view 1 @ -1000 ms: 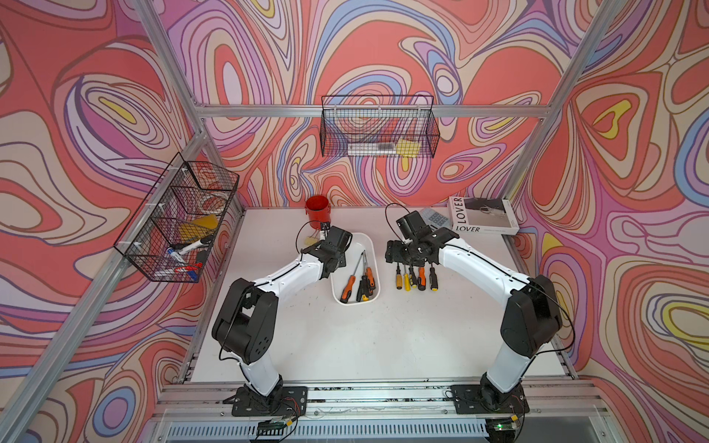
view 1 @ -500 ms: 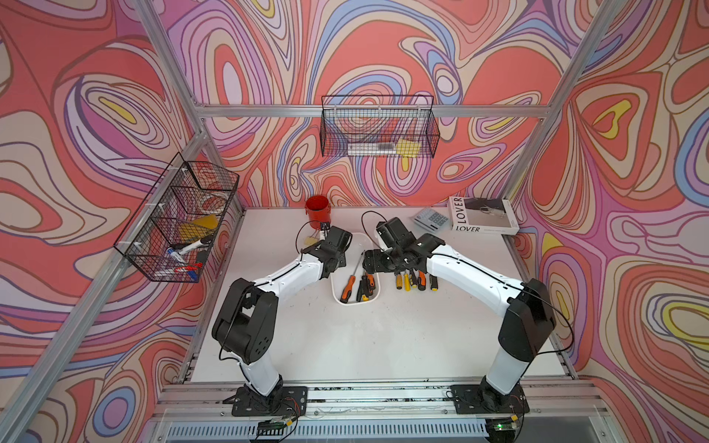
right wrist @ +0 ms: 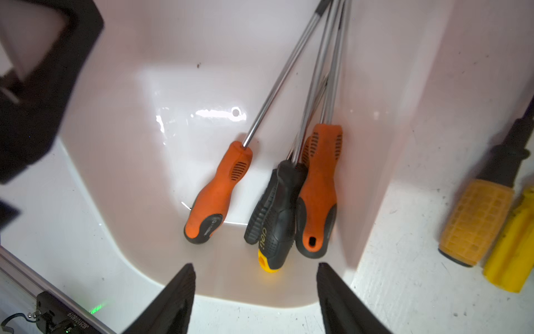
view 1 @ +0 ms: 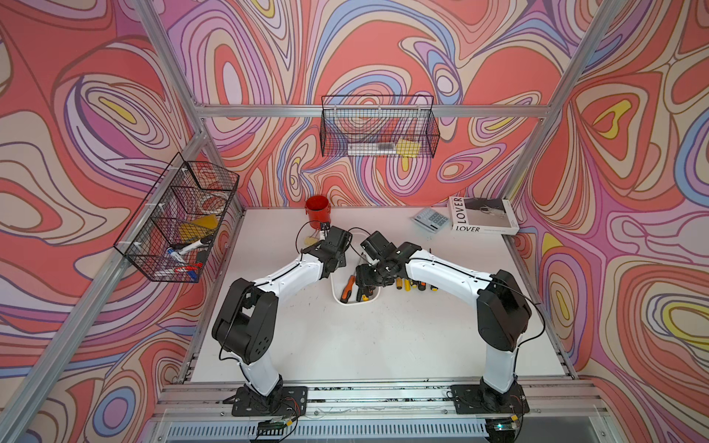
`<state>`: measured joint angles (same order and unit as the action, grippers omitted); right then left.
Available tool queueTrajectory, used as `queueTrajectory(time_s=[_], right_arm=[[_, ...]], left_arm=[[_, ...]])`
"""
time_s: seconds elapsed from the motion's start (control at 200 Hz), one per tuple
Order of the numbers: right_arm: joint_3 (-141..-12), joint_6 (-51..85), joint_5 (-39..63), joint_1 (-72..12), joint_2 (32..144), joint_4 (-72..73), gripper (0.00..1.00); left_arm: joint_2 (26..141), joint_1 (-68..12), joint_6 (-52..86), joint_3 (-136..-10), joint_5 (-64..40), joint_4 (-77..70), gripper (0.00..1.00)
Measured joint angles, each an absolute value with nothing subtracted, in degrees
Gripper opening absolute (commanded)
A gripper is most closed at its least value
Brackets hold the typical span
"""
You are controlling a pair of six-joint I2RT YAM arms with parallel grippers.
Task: Take out the screwdriver from the storage box
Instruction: Pick up the screwdriver from the storage box.
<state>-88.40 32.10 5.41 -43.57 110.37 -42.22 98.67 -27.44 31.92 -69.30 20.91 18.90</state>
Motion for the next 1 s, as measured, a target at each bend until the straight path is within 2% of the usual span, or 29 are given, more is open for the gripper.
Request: queueTrajectory(time_s=[0.556,0.636,0.721,0.786,0.901,1.002], right_arm=[[-92.12,36.36,3.9,-43.97,119.5,-45.04,0.54],[-92.33,37.19,3.79,-43.99,119.92,-45.01,0.49],[-92.36,37.39,3.4,-43.99,120.01,-45.25,0.35],[-92.38,37.69,2.96,-43.97,120.05,-45.45,0.31],[-92.38,37.78,2.46,-43.99,120.11,-45.5,0.32],[-92.49,37.39,2.07,-44.03,120.11,-45.65,0.46]], left_arm=[[98.67,-27.51,31.94,-69.28,20.56,18.87,0.0],[98.67,-27.57,31.94,-69.28,20.58,18.87,0.0],[98.67,-27.57,31.94,-69.28,20.71,18.9,0.0],[98.67,-27.51,31.92,-69.28,20.95,18.87,0.0],[98.67,-27.51,31.9,-69.28,21.02,18.83,0.0],[98.67,-27.51,31.92,-69.28,20.95,18.85,0.0]])
